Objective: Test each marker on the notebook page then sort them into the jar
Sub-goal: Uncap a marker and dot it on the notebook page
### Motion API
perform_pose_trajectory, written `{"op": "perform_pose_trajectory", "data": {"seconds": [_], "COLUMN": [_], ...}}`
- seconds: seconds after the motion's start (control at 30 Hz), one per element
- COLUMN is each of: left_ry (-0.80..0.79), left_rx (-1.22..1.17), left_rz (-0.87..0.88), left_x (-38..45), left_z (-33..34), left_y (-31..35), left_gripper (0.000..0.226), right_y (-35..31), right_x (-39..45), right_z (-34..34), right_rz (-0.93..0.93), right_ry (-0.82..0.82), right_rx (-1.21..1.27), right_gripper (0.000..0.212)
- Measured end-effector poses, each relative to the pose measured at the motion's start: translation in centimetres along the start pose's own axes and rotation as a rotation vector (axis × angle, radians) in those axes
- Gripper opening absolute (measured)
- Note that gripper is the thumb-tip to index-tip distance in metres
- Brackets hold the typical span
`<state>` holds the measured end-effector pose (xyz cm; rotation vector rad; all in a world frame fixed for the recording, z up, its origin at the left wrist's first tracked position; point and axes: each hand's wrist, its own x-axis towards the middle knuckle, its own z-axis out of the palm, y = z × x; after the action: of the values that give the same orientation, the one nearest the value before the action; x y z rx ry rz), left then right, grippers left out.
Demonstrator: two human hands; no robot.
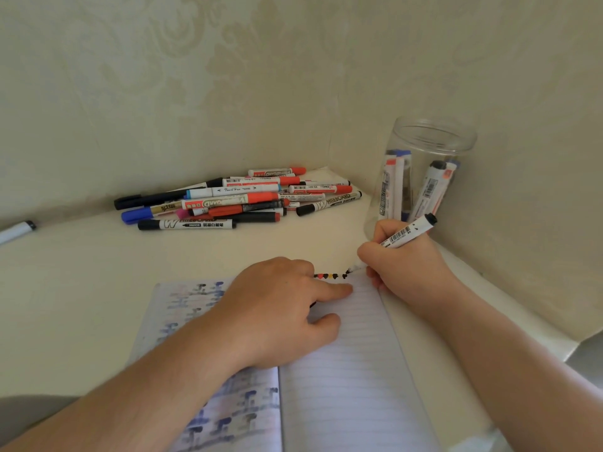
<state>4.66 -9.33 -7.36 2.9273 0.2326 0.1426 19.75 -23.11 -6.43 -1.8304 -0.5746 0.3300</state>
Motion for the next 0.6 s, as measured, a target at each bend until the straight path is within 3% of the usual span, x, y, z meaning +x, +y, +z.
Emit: {"op": "perform_pose_trajectory", "data": {"seconds": [0.23,0.37,0.53,0.6], "left_ry": [0.011,0.003,0.002,0.030], "left_rx": [0.001,0.023,-0.050,-0.200], "left_rz": [0.017,0.027,0.045,0.059], "left_x": [0.0,-0.1,-0.6,-1.0], "left_z": [0.1,0.2,-0.2,-0.4], "left_y": [-0.1,-0.2,-0.3,-0.5], "left_gripper": [0.052,0.051,0.047,0.026], "right_y": [0.1,0.2,0.2,-0.1], "right_x": [0.1,0.5,-0.4,-1.0], "right_z": [0.0,-0.4,-1.0,-1.0], "right_rz": [-0.019,0.014,-0.246,-0.290], "right_ry": [-0.030,0.012,0.047,-0.013], "right_rx": [-0.034,0.163,0.290,0.349], "right_gripper": [0.027,0.036,0.036,0.024]}}
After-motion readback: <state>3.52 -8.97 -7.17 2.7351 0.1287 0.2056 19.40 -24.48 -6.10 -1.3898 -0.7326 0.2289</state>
